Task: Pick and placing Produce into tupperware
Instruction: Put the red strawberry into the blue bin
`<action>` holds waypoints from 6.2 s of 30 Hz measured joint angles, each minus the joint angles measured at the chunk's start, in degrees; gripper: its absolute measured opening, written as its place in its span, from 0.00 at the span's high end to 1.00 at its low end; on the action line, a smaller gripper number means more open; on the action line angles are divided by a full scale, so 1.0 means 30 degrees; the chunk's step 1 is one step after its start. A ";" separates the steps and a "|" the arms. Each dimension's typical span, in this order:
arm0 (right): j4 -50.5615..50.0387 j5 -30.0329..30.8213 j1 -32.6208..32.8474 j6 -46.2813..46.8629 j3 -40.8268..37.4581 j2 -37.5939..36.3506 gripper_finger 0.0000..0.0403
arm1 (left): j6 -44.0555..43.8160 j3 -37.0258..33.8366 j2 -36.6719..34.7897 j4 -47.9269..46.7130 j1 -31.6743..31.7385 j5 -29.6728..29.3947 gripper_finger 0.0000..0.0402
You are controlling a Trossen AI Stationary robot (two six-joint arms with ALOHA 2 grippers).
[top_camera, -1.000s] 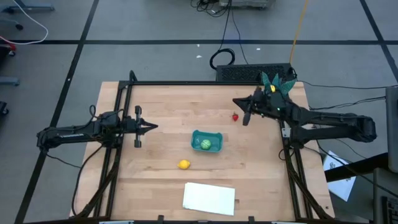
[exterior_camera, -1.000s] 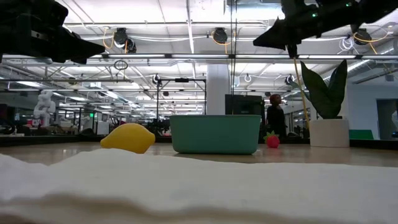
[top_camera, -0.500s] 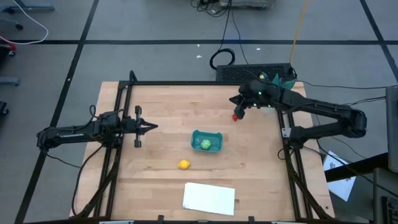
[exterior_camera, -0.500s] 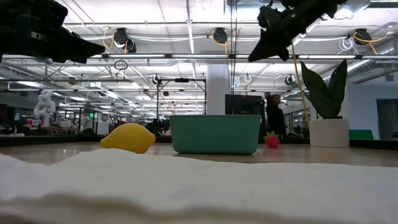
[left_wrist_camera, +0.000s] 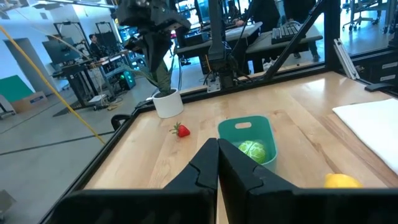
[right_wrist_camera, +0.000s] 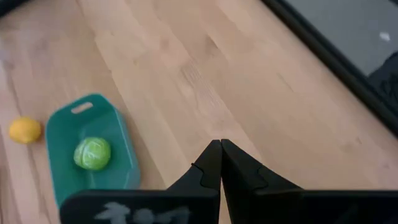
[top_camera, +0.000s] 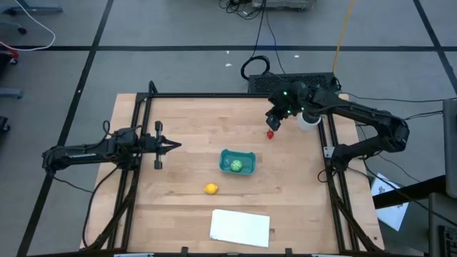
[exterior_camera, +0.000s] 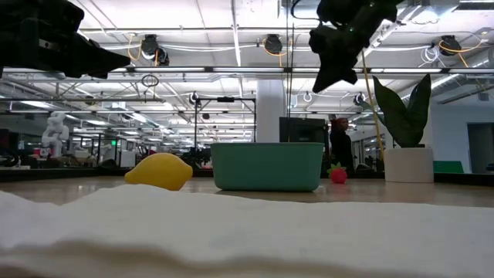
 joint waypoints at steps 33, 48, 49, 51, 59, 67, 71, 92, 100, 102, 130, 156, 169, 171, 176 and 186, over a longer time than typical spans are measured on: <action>-0.2672 -0.0421 -0.0679 0.0218 0.0133 0.4247 1.00 | -0.0013 0.0000 0.0000 -0.0043 0.0001 -0.0005 0.98; -0.3933 -0.0852 -0.0679 0.0073 0.0145 0.4217 1.00 | 0.0127 0.0000 0.0000 -0.0070 0.0004 -0.0004 0.98; -0.4016 -0.0852 -0.0679 0.0070 0.0265 0.4229 1.00 | 0.0129 0.0000 0.0000 0.0002 0.0002 -0.0007 0.98; -0.4206 -0.0852 -0.0679 0.0073 0.0749 0.4228 1.00 | 0.0140 0.0000 -0.0007 0.0065 0.0001 -0.0006 0.98; -0.5448 -0.0856 -0.0679 0.0007 0.2872 0.4210 1.00 | 0.0461 0.0000 0.0000 0.0044 0.0007 -0.0427 0.98; -0.7024 -0.0860 -0.0679 0.0058 0.3164 0.4223 1.00 | 0.0481 0.0000 0.0000 -0.0007 0.0007 -0.0481 0.98; -0.7002 -0.0860 -0.0672 0.0064 0.3164 0.4217 1.00 | 0.0495 0.0000 -0.0007 -0.0008 0.0007 -0.0481 0.98; -0.6780 0.0149 -0.0169 0.0695 0.3164 0.4217 0.56 | 0.0452 0.0000 0.0000 -0.0146 0.0007 -0.0495 0.98; -0.6836 0.0146 -0.0148 0.1286 0.3164 0.4337 0.35 | 0.0393 0.0000 0.0000 -0.0139 0.0007 -0.0495 0.98; -0.7049 0.0146 -0.0155 0.1297 0.3164 0.4590 0.33 | 0.0393 0.0000 -0.0001 -0.0144 0.0007 -0.0495 0.98; -0.5914 0.1119 -0.0301 0.0745 0.3149 1.0825 0.32 | 0.0033 0.0000 -0.0003 -0.1267 0.0003 -0.0495 0.98; -0.4264 0.1150 -0.0301 0.1078 0.0981 1.0825 0.32 | -0.0240 0.0000 0.0000 -0.1531 0.0007 -0.0495 0.98; -0.2945 0.1151 -0.0301 0.0372 0.0417 1.0804 0.32 | -0.0160 0.0000 -0.0001 -0.1530 0.0007 -0.0495 0.98; -0.2812 0.1158 -0.0301 0.0364 0.0417 1.0804 0.32 | -0.0160 0.0000 0.0000 -0.1530 0.0004 -0.0495 0.98; -0.2658 0.1158 -0.0301 0.0704 0.0417 1.0804 0.32 | -0.0175 0.0000 -0.0005 -0.1530 0.0005 -0.0495 0.98; -0.2598 0.1209 -0.0305 0.0663 0.0417 1.0804 0.39 | -0.0183 0.0000 -0.0007 -0.1530 0.0007 -0.0495 0.98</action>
